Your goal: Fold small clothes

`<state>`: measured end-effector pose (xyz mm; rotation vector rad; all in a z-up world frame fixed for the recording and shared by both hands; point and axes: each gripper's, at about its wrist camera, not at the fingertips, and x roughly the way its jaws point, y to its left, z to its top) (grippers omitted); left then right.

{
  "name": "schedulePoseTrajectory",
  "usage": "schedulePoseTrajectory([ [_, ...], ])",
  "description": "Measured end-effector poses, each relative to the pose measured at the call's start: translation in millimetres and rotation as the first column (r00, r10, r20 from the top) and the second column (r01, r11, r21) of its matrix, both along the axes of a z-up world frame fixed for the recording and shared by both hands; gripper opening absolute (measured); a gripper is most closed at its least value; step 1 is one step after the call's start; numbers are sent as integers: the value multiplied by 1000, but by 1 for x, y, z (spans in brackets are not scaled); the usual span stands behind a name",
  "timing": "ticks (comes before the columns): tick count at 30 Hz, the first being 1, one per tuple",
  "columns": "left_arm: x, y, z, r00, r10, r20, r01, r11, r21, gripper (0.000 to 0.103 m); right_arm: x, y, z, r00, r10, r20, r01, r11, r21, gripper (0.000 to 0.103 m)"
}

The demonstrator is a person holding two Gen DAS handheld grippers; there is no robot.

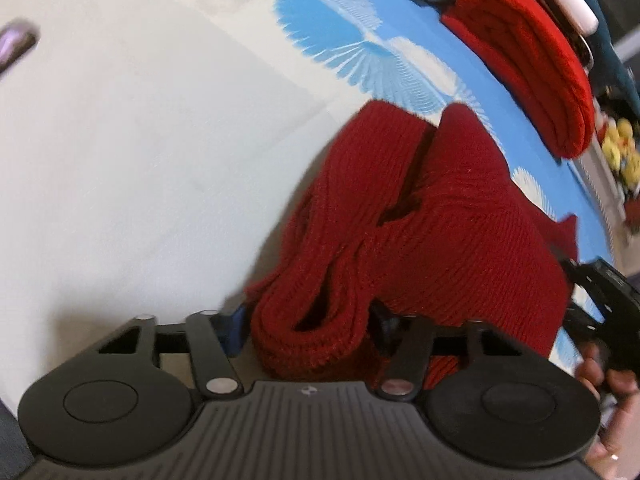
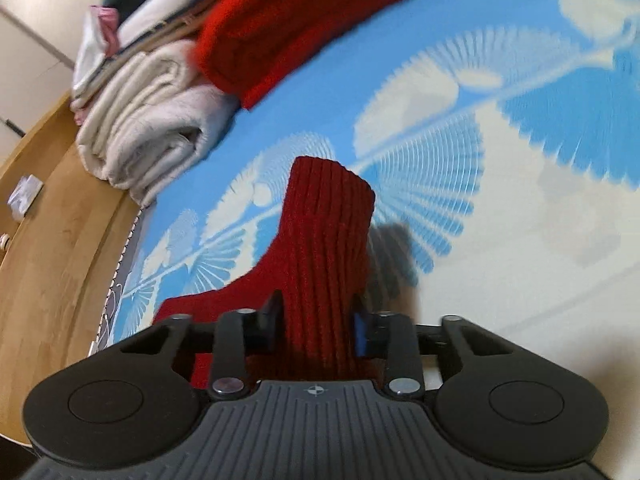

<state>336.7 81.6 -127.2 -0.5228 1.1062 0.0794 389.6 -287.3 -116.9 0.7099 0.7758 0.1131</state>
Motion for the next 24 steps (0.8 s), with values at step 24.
schedulePoseTrajectory([
  [24,189,-196,22,791,-610,-31,580,734,354,65,-164,-72,-9,924,-370,-98,371,929,-5,15],
])
